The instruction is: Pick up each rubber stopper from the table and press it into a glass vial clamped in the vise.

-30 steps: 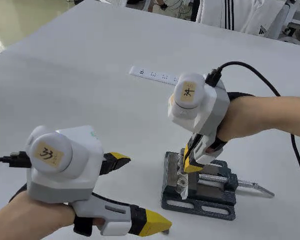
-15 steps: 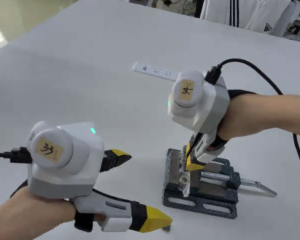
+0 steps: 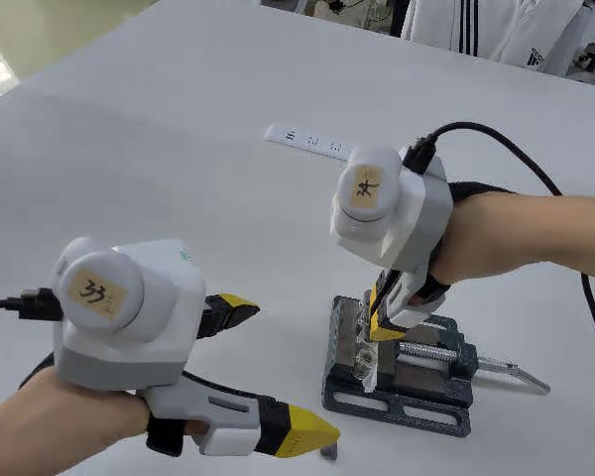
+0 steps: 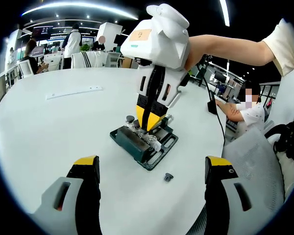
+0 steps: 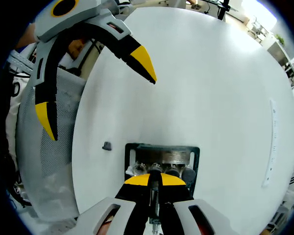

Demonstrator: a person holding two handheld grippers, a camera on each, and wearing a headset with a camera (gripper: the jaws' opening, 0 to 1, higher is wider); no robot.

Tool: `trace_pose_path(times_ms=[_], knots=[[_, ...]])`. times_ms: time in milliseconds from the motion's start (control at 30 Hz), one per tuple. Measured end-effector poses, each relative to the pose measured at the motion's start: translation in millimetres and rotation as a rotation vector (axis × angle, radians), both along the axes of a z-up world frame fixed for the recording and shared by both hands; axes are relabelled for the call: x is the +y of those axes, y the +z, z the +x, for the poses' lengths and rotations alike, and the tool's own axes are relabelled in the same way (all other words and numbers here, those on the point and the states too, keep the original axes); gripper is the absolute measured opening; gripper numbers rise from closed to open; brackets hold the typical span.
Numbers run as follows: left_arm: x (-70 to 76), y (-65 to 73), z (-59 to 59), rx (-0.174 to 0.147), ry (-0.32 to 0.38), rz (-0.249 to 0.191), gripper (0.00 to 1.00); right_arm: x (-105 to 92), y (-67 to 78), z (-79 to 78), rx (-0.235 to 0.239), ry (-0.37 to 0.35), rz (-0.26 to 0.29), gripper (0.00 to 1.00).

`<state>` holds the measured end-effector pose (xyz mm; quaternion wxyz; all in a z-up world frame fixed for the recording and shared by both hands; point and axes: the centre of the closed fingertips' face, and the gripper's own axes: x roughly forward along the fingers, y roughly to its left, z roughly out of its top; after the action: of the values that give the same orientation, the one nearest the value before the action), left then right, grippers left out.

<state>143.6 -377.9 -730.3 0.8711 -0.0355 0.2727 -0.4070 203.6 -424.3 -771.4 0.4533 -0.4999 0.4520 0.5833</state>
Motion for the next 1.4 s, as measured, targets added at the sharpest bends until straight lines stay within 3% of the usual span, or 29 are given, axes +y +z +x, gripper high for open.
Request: trace_pose_path(times_ms=[467,933,1400], knots=[[-3.1,3.3,-1.1,-0.006,-0.013,0.009,0.88,-2.8,0.6,1.2,-0.006,-0.005,0.012,0.01],[-4.7,13.5,0.1,-0.023,-0.024,0.018,0.88,-4.1,3.0,2.0,-0.014,0.000,0.060,0.01],[-3.2,12.5,-1.6,-0.022,-0.017,0.018,0.88,-8.9,5.2,-0.1,-0.023,-0.009,0.106,0.03]])
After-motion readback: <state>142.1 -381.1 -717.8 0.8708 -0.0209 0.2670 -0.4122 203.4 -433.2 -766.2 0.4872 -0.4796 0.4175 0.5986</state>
